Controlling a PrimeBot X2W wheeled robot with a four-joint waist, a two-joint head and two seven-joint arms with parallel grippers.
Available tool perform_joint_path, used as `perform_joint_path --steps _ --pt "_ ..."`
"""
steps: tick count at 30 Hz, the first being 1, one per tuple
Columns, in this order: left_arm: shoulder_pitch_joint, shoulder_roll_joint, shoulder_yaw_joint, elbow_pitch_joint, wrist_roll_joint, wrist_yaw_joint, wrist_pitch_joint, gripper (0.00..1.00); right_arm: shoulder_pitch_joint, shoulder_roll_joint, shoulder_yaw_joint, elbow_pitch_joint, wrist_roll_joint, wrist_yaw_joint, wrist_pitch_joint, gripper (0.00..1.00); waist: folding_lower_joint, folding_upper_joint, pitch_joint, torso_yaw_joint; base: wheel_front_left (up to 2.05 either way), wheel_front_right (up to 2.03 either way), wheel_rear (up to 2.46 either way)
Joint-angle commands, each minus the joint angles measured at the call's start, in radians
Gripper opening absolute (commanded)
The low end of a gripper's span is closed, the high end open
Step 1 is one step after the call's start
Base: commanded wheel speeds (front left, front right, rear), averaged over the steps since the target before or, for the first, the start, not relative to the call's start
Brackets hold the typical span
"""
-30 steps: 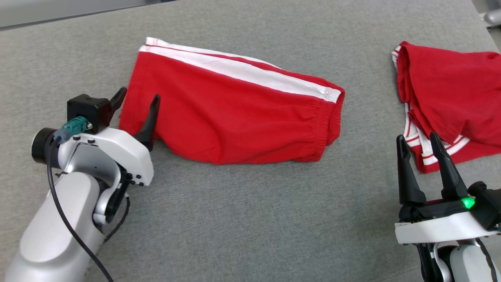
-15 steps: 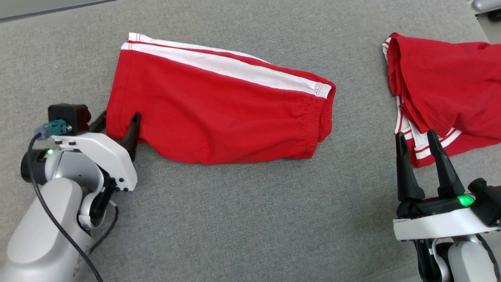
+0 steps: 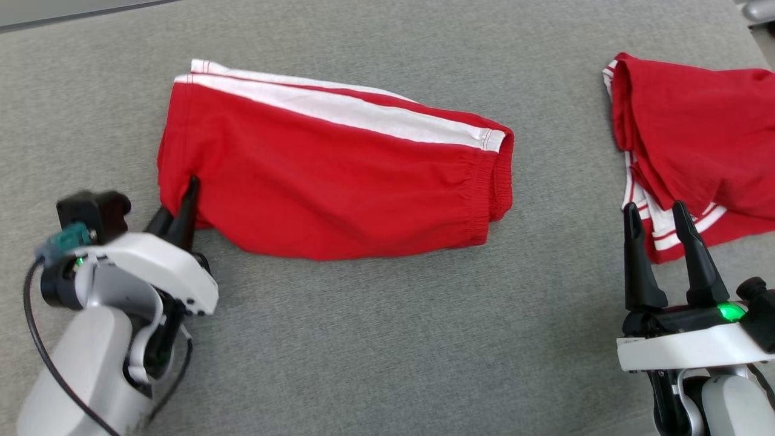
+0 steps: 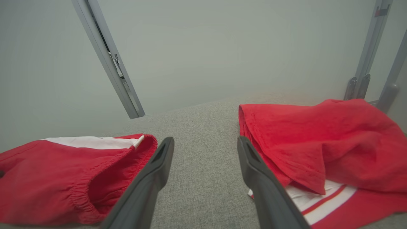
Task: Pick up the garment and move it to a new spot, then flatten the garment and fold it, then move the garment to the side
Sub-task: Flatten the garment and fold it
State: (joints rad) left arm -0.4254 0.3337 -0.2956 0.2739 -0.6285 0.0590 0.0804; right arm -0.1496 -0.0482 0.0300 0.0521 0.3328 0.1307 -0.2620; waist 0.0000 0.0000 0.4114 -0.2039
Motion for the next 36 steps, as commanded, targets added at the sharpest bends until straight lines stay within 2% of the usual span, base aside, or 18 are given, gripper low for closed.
perform_joint_path --steps 1,9,16,17,18,23,28,36 --pt "0.041 -0.007 0.006 -0.035 -0.009 0.013 -0.025 0.0 0.011 -0.005 -0.012 0.0 -0.01 0.0 -0.005 1.0 0.0 0.0 -0.007 0.03 0.0 0.0 0.0" --pt "0.225 -0.077 -0.019 -0.223 -0.014 0.073 -0.097 0.0 0.008 -0.006 -0.021 -0.004 -0.059 0.0 0.001 1.0 0.0 0.0 -0.025 0.147 0.0 0.0 0.0" --pt "0.272 -0.102 -0.034 -0.251 -0.01 0.105 -0.099 0.0 -0.002 -0.006 -0.024 -0.019 -0.075 0.0 0.024 1.0 0.0 0.0 -0.035 0.196 0.0 0.0 0.0" --pt "0.267 -0.111 -0.037 -0.244 -0.017 0.102 -0.1 0.45 -0.004 -0.006 -0.025 -0.022 -0.076 0.0 0.024 1.0 0.0 0.0 -0.036 0.201 0.0 0.0 0.0" --pt "0.258 -0.113 -0.039 -0.236 -0.019 0.097 -0.103 1.0 -0.006 -0.006 -0.024 -0.022 -0.075 0.0 0.028 1.0 0.0 0.0 -0.037 0.202 0.0 0.0 0.0" --pt "0.222 -0.102 -0.006 -0.225 0.021 0.113 -0.193 1.0 -0.024 -0.006 -0.005 -0.02 -0.067 0.0 0.028 1.0 0.0 0.0 -0.042 0.187 0.0 0.0 0.0" --pt "0.164 -0.068 0.02 -0.257 0.111 0.139 -0.292 1.0 -0.058 -0.006 0.007 -0.009 -0.085 0.0 0.02 1.0 0.0 0.0 -0.048 0.176 0.0 0.0 0.0" --pt "0.114 -0.028 0.021 -0.279 0.225 0.168 -0.327 1.0 -0.074 -0.006 -0.006 0.029 -0.135 0.0 0.026 1.0 0.0 0.0 -0.08 0.17 0.0 0.0 0.0"
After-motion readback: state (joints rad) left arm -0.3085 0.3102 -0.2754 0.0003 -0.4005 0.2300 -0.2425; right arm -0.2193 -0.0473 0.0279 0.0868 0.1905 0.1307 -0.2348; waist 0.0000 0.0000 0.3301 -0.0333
